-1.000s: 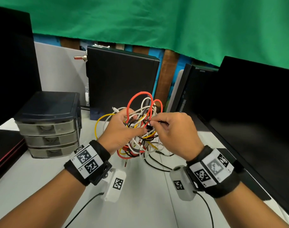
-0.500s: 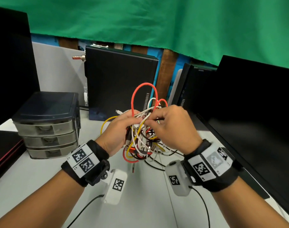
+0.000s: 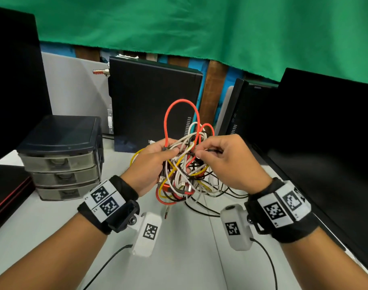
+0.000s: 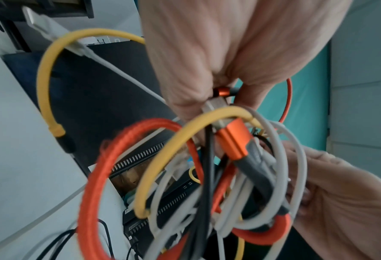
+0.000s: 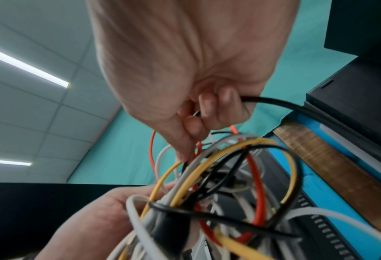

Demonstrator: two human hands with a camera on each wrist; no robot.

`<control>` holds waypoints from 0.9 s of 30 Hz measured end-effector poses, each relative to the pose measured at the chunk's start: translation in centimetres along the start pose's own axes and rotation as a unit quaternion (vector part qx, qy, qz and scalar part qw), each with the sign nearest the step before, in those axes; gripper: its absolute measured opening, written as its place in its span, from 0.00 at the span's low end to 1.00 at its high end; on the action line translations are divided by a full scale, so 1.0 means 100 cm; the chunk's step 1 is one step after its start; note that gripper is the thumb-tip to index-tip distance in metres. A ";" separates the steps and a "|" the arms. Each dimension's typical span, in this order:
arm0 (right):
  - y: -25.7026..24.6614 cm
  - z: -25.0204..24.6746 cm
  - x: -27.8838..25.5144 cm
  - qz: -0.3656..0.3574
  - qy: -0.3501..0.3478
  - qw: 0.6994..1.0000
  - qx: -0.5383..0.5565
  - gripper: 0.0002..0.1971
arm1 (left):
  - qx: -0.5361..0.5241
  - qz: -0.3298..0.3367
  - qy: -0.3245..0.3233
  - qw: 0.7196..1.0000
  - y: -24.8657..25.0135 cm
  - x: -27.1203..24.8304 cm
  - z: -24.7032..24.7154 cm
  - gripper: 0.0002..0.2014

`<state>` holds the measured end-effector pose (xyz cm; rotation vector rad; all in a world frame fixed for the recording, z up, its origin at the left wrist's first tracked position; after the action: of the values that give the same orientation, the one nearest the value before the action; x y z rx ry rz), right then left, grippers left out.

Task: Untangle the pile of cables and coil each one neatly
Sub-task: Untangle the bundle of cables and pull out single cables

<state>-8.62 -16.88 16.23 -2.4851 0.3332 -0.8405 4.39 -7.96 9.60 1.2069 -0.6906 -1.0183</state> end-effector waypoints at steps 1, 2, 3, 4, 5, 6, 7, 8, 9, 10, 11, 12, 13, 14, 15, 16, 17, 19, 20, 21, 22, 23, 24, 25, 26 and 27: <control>-0.003 0.003 0.000 -0.004 -0.006 1.000 -0.006 0.04 | 0.005 0.000 0.005 1.000 -0.001 0.000 0.001 0.09; -0.006 0.007 0.000 -0.010 -0.010 1.000 -0.015 0.04 | 0.009 0.000 0.013 1.000 -0.001 0.000 0.001 0.10; -0.009 0.010 0.001 -0.014 -0.011 1.000 -0.023 0.04 | 0.011 -0.001 0.022 1.000 -0.002 0.000 0.001 0.10; -0.010 0.012 0.001 -0.015 -0.011 0.999 -0.029 0.05 | 0.014 -0.001 0.028 1.000 -0.002 0.001 -0.001 0.10; -0.011 0.015 0.001 -0.015 -0.011 0.999 -0.034 0.05 | 0.019 0.000 0.030 0.999 -0.003 0.001 -0.003 0.11; -0.012 0.017 0.001 -0.016 -0.011 0.999 -0.040 0.05 | 0.027 0.000 0.030 0.999 -0.003 0.002 -0.003 0.12; -0.015 0.021 0.001 -0.022 -0.012 0.999 -0.047 0.05 | 0.036 0.000 0.029 0.999 -0.005 0.003 -0.003 0.13; -0.017 0.025 0.000 -0.031 -0.014 0.998 -0.056 0.05 | 0.046 0.000 0.029 0.999 -0.006 0.003 -0.003 0.13; -0.020 0.029 -0.002 -0.043 -0.020 0.997 -0.067 0.05 | 0.053 0.001 0.029 0.998 -0.007 0.003 -0.002 0.13; -0.022 0.034 -0.003 -0.052 -0.028 0.995 -0.080 0.05 | 0.058 0.002 0.027 0.998 -0.008 0.003 0.000 0.12; -0.024 0.037 -0.005 -0.057 -0.036 0.994 -0.089 0.05 | 0.059 0.001 0.024 0.998 -0.009 0.001 0.001 0.12; -0.024 0.038 -0.007 -0.055 -0.042 0.994 -0.086 0.05 | 0.055 -0.002 0.022 0.998 -0.010 0.001 0.001 0.12; -0.022 0.035 -0.008 -0.043 -0.040 0.996 -0.061 0.05 | 0.045 -0.009 0.022 0.999 -0.012 0.002 0.000 0.13; -0.018 0.028 -0.010 -0.017 -0.027 0.999 -0.010 0.05 | 0.034 -0.018 0.026 0.999 -0.013 0.003 -0.003 0.14; -0.014 0.019 -0.013 0.020 -0.007 0.998 0.059 0.05 | 0.022 -0.025 0.032 0.999 -0.013 0.004 -0.006 0.15; -0.008 0.011 -0.017 0.065 0.012 0.988 0.137 0.06 | 0.012 -0.030 0.039 0.999 -0.013 0.006 -0.009 0.16; -0.002 0.004 -0.023 0.110 0.022 0.972 0.208 0.07 | 0.002 -0.030 0.042 0.999 -0.012 0.007 -0.011 0.16; 0.008 -0.002 -0.035 0.170 0.011 0.950 0.261 0.09 | -0.020 -0.023 0.045 0.999 -0.010 0.008 -0.013 0.16; 0.013 -0.001 -0.041 0.192 0.001 0.947 0.256 0.08 | -0.035 -0.017 0.044 0.998 -0.009 0.009 -0.014 0.17; 0.018 0.001 -0.047 0.211 -0.004 0.946 0.246 0.08 | -0.055 -0.012 0.042 0.998 -0.008 0.009 -0.015 0.16; 0.024 0.004 -0.051 0.228 -0.002 0.945 0.236 0.07 | -0.074 -0.008 0.041 0.996 -0.007 0.009 -0.016 0.15; 0.030 0.006 -0.055 0.244 0.005 0.943 0.228 0.06 | -0.092 -0.005 0.041 0.995 -0.006 0.009 -0.017 0.14; 0.035 0.008 -0.058 0.256 0.016 0.940 0.224 0.06 | -0.105 -0.003 0.039 0.994 -0.005 0.008 -0.017 0.14; 0.037 0.010 -0.059 0.262 0.027 0.938 0.225 0.05 | -0.115 -0.001 0.035 0.993 -0.004 0.008 -0.017 0.14; 0.038 0.011 -0.059 0.265 0.038 0.937 0.227 0.05 | -0.121 -0.001 0.033 0.992 -0.004 0.007 -0.017 0.14; 0.039 0.012 -0.059 0.263 0.047 0.937 0.224 0.05 | -0.126 -0.003 0.028 0.992 -0.004 0.007 -0.016 0.14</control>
<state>-12.76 -17.52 10.45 -1.8114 0.7149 -0.7084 5.97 -7.92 8.75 1.0141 -0.4985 -1.0391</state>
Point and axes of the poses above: each hand's wrist, its own x-axis towards the middle knuckle, its own z-axis out of the palm, y = z × x, the point moved 7 cm from there along x, towards the middle knuckle, and after that the axes turned 10 degrees about -z, right-handed, at the moved point
